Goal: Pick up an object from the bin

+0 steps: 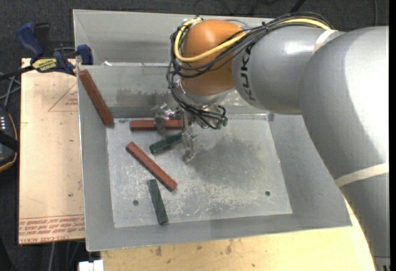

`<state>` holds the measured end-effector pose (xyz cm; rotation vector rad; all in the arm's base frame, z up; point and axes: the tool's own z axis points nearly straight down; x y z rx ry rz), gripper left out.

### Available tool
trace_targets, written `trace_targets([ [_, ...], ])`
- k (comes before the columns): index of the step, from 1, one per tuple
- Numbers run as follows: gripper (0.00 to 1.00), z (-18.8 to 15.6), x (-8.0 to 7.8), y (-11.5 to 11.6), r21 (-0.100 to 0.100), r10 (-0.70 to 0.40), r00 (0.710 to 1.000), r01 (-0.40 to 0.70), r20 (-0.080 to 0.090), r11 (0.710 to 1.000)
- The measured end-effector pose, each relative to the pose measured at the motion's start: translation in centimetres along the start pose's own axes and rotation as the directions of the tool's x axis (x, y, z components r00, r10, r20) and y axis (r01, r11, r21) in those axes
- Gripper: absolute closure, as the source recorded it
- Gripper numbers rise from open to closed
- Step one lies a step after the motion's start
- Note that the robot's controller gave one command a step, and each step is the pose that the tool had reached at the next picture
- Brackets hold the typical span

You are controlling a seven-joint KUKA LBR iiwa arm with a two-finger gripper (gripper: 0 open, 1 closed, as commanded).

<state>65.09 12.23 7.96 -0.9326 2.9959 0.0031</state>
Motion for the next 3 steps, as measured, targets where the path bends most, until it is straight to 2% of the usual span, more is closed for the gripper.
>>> trace_targets([
  [1, 1.00, 0.0, 0.0, 0.0, 0.000, 0.001, 1.000, -0.001, 0.000, 1.000],
  [2, 1.00, 0.0, 0.0, 0.0, 0.000, 0.001, 1.000, -0.001, 0.000, 1.000],
  [3, 1.00, -18.5, 3.1, -1.3, 0.006, 0.000, 1.000, 0.000, 0.007, 1.000],
])
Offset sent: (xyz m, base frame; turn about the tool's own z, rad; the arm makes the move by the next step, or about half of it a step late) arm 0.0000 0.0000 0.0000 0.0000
